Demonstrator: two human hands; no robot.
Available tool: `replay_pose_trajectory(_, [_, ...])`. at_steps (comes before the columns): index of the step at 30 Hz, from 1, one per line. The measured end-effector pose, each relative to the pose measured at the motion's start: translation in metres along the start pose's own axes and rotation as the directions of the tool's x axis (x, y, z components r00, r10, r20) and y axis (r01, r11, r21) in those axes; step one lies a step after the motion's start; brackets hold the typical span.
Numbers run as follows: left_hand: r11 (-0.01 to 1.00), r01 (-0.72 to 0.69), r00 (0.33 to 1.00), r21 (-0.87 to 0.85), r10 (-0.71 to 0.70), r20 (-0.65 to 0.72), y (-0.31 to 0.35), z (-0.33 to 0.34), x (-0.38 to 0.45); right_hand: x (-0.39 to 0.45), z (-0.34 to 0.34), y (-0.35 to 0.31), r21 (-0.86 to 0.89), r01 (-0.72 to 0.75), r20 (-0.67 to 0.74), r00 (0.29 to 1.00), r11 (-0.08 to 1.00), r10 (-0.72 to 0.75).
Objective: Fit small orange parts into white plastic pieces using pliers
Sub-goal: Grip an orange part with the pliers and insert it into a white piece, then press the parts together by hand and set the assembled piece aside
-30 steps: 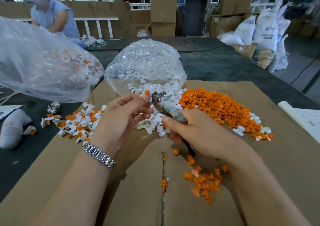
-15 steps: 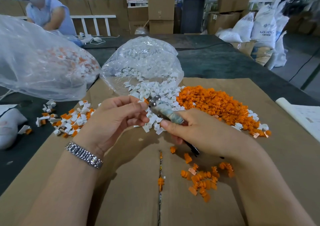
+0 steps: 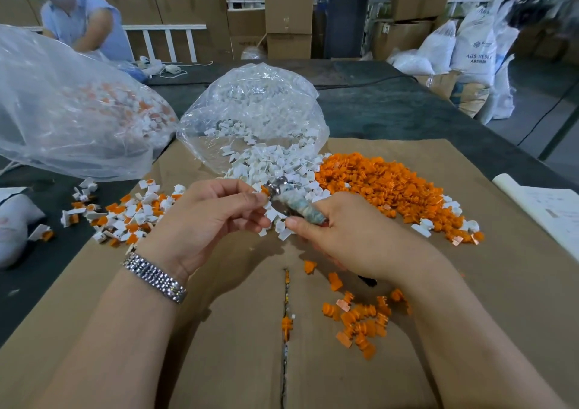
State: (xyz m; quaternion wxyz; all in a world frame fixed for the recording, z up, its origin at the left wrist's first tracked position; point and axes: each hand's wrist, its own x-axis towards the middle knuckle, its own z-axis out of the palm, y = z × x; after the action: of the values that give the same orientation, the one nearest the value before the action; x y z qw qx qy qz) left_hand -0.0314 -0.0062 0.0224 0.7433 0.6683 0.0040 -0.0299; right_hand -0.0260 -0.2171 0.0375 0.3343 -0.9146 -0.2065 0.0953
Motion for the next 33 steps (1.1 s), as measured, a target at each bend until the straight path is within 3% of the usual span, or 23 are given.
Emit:
replay_pose_trajectory(5, [0.999, 0.039, 0.999, 0.012, -0.039, -0.012, -0.001, 0.003, 0.0, 0.004, 0.007, 0.004, -0.153, 0.006, -0.045, 0.999, 0.988, -0.013])
replay_pose_trajectory(8, [0.998, 0.054, 0.998, 0.033, -0.053, -0.02, -0.002, 0.004, 0.002, 0.003, 0.002, 0.007, -0.173, -0.017, 0.025, 0.999, 0.985, 0.022])
replay_pose_trajectory(12, [0.998, 0.034, 0.999, -0.056, -0.033, 0.017, 0.0, 0.005, 0.001, 0.003, -0.011, 0.011, 0.135, -0.102, 0.024, 0.995, 0.986, 0.1])
replay_pose_trajectory(15, [0.997, 0.058, 0.994, -0.051, -0.052, 0.098, -0.002, 0.011, -0.001, 0.003, -0.014, 0.009, 0.405, -0.088, -0.033, 0.993, 0.91, 0.111])
replay_pose_trajectory(18, [0.996, 0.059, 0.99, -0.061, -0.051, 0.128, -0.002, 0.015, -0.002, 0.002, -0.013, 0.008, 0.47, -0.009, -0.071, 0.996, 0.883, 0.048])
replay_pose_trajectory(23, [1.0, 0.002, 0.998, -0.011, -0.001, 0.055, -0.005, 0.022, -0.001, 0.002, -0.007, 0.004, 0.478, 0.054, -0.163, 0.986, 0.877, 0.029])
replay_pose_trajectory(26, [0.997, -0.041, 0.999, 0.063, 0.039, 0.02, -0.007, 0.025, 0.0, 0.003, -0.002, 0.0, 0.389, 0.055, -0.21, 0.977, 0.92, 0.03])
replay_pose_trajectory(29, [1.0, -0.014, 1.0, 0.018, 0.014, 0.003, -0.007, 0.026, 0.0, 0.006, -0.003, 0.006, 0.265, 0.017, -0.269, 0.962, 0.964, 0.057])
replay_pose_trajectory(31, [0.997, 0.032, 0.999, -0.066, -0.031, 0.011, -0.005, 0.026, -0.001, 0.009, -0.003, 0.014, 0.038, -0.083, -0.352, 0.932, 0.996, 0.091])
replay_pose_trajectory(33, [0.984, 0.079, 0.996, -0.161, -0.072, 0.048, -0.004, 0.026, -0.001, 0.013, 0.0, 0.019, -0.22, -0.243, -0.413, 0.901, 0.945, 0.135])
